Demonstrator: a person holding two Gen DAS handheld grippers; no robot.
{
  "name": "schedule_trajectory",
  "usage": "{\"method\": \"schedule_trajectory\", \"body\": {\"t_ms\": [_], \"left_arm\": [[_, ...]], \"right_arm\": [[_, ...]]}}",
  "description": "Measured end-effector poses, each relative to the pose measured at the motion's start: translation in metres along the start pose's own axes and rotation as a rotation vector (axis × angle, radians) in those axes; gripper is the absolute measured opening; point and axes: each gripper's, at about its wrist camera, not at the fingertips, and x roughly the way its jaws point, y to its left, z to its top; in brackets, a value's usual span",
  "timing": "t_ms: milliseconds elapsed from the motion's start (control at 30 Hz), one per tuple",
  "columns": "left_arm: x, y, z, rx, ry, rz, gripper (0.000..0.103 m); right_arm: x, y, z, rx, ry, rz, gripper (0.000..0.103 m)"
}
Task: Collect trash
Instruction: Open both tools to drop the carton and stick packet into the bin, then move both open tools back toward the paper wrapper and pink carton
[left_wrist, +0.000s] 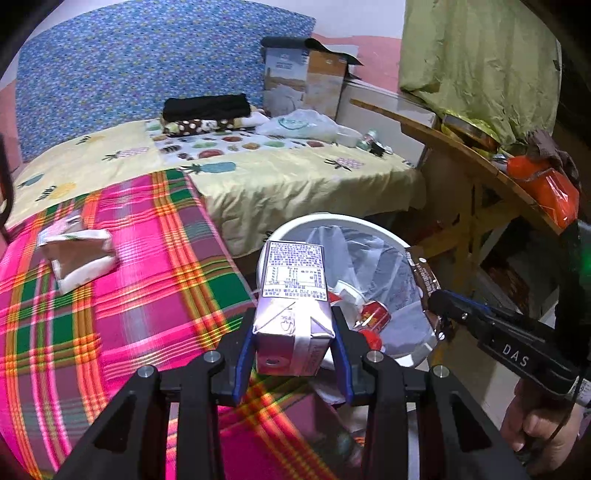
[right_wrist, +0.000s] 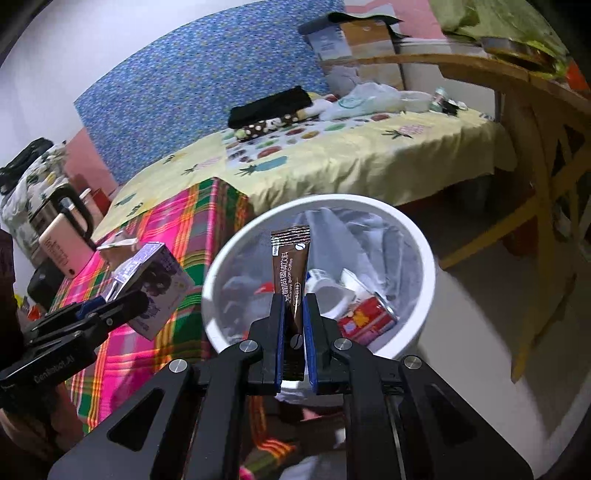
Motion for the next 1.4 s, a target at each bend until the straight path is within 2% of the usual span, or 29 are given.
{"method": "schedule_trajectory", "body": {"t_ms": [367, 433, 467, 500, 600, 667, 767, 1067, 1400], "left_arm": [[0.048, -0.015, 0.016, 0.028, 0.048, -0.050, 0.039], [0.051, -0.014, 0.016, 0.025, 0.049, -0.052, 0.045], [0.052, -0.013, 0.016, 0.022, 0.045, -0.053, 0.054], [0.051, -0.012, 0.016, 0.015, 0.040, -0.056, 0.058], [0.050, -0.009, 0.017, 0.003, 0.038, -0.058, 0.058], [0.047, -0.007, 0.018, -0.003, 0.037, -0.058, 0.058], [0.040, -0.003, 0.017, -0.019, 0.031, -0.059, 0.058], [0.010, 0.026, 0.006, -0.081, -0.001, -0.027, 0.058], [-0.024, 0.071, -0.011, -0.127, -0.029, 0.078, 0.058]], "right_arm": [[0.026, -0.018, 0.007, 0.030, 0.064, -0.003, 0.011], [0.025, -0.021, 0.006, 0.033, 0.056, -0.002, 0.011], [0.025, -0.021, 0.006, 0.035, 0.054, 0.000, 0.012], [0.024, -0.022, 0.006, 0.039, 0.050, 0.008, 0.013], [0.024, -0.023, 0.006, 0.039, 0.049, 0.003, 0.024], [0.023, -0.023, 0.005, 0.036, 0.044, 0.008, 0.038], [0.018, -0.020, 0.006, 0.024, 0.033, 0.012, 0.050], [0.009, 0.005, 0.009, -0.014, 0.018, 0.062, 0.050], [0.012, 0.052, 0.005, -0.129, 0.040, 0.153, 0.050]]}}
